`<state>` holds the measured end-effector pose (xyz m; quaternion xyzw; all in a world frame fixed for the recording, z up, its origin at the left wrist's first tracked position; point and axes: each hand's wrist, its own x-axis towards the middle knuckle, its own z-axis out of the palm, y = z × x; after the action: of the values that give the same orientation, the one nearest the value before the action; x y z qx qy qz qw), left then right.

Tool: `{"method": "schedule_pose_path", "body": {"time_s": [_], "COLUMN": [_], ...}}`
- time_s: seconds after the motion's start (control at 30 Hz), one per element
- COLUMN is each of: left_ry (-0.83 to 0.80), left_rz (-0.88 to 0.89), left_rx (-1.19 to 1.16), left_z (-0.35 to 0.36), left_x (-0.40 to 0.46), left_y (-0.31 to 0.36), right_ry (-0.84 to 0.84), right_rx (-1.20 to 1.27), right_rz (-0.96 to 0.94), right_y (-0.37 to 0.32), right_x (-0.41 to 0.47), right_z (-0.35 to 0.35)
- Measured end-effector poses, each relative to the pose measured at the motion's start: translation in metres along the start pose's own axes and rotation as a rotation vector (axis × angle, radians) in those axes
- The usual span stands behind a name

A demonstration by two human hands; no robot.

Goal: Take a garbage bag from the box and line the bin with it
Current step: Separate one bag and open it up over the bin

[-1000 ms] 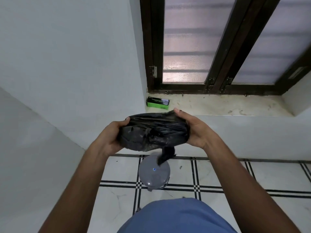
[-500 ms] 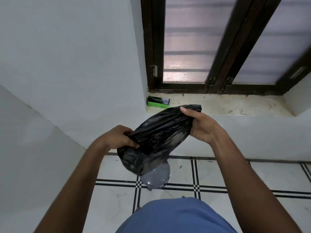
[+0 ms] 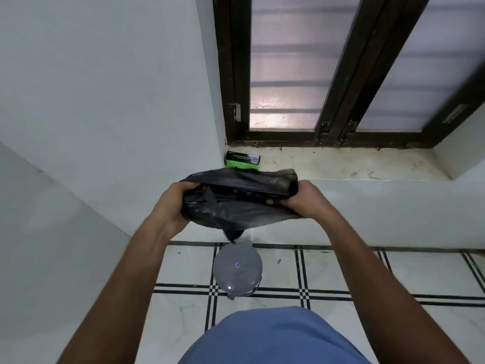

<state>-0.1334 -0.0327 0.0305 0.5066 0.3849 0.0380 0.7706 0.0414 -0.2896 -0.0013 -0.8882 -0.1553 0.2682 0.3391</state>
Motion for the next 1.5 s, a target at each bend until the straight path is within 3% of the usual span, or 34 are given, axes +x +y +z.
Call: {"method": "schedule_pose_path", "body": {"time_s": [0.07,0.13,0.23,0.33,0.4,0.43,0.5,0.53,0.57,0.6,0.7,0.73,0.8,0.87,0.93,1.03,1.1,1.17,1.2,1.23,1.27,1.33,1.4,1.43,1.47,1.5], "left_ry": [-0.017,-0.025,-0.045,-0.175,-0.248,-0.277,-0.306,-0.281,-0.244,-0.192,0.063,0.116,0.117,0.072,0.102,0.412,0.632,0.677,0.652,0.604,0.518,0.21,-0.13,-0.195,-0.162,-0.039], "left_rz": [-0.039,-0.071,-0.08,-0.119,-0.128,-0.124,-0.089,-0.064,-0.052,-0.042,0.04,0.068,0.04,-0.045,0.021,0.493,0.882,1.129,1.167,1.135,0.999,0.464,-0.086,-0.224,-0.246,-0.145], "left_rx": [0.07,0.106,0.158,0.274,0.249,0.204,0.088,0.057,0.057,0.096,0.395,0.537,0.807,0.939,0.968,1.006,0.863,0.774,0.83,0.961,1.154,1.547,1.669,1.62,1.553,1.502], "left_z": [-0.002,0.0,0.003,0.002,0.001,0.0,-0.003,-0.005,-0.006,-0.007,-0.012,-0.014,-0.016,-0.015,-0.009,0.003,0.014,0.02,0.019,0.012,0.003,-0.023,-0.039,-0.044,-0.045,-0.044], "left_x": [-0.002,-0.004,-0.007,-0.011,-0.013,-0.015,-0.015,-0.013,-0.011,-0.009,0.0,0.004,0.012,0.016,0.014,0.004,-0.01,-0.015,-0.012,-0.005,0.005,0.026,0.029,0.028,0.027,0.026], "left_y": [-0.003,-0.006,-0.007,-0.009,-0.009,-0.009,-0.011,-0.01,-0.011,-0.012,-0.018,-0.02,-0.021,-0.015,-0.004,0.006,0.006,-0.003,-0.013,-0.026,-0.04,-0.067,-0.08,-0.082,-0.081,-0.077], "right_ry": [0.077,-0.09,-0.433,-0.512,-0.37,-0.205,0.204,0.343,0.398,0.339,-0.199,-0.333,-0.39,-0.31,-0.16,0.083,0.425,0.701,0.759,0.731,0.596,0.095,-0.326,-0.382,-0.329,-0.173], "right_rx": [-0.123,-0.04,0.348,0.684,0.776,0.708,0.224,-0.035,-0.132,-0.06,0.429,0.453,0.281,-0.136,-0.354,-0.037,0.15,0.111,0.035,-0.077,-0.24,-0.595,-0.767,-0.751,-0.691,-0.604], "right_rz": [0.014,0.027,-0.013,0.015,0.105,0.134,0.064,-0.005,-0.06,-0.072,0.06,0.067,0.033,-0.018,-0.073,-0.286,-0.53,-0.695,-0.695,-0.644,-0.53,-0.189,0.045,0.081,0.054,-0.018], "right_y": [0.009,0.009,-0.003,-0.014,-0.018,-0.018,-0.013,-0.01,-0.009,-0.008,-0.014,-0.013,-0.014,-0.022,-0.03,-0.048,-0.057,-0.055,-0.048,-0.036,-0.022,0.007,0.026,0.029,0.03,0.031], "right_x": [0.004,0.003,-0.013,-0.024,-0.019,-0.014,-0.004,-0.003,-0.003,-0.004,-0.007,-0.007,-0.006,-0.006,-0.007,-0.014,-0.021,-0.023,-0.02,-0.015,-0.009,-0.002,-0.004,-0.006,-0.004,-0.002], "right_z": [0.0,-0.004,-0.013,-0.017,-0.012,-0.007,0.005,0.009,0.013,0.012,0.006,0.005,0.006,0.006,0.006,0.003,0.005,0.013,0.02,0.028,0.034,0.045,0.049,0.048,0.047,0.045]}}
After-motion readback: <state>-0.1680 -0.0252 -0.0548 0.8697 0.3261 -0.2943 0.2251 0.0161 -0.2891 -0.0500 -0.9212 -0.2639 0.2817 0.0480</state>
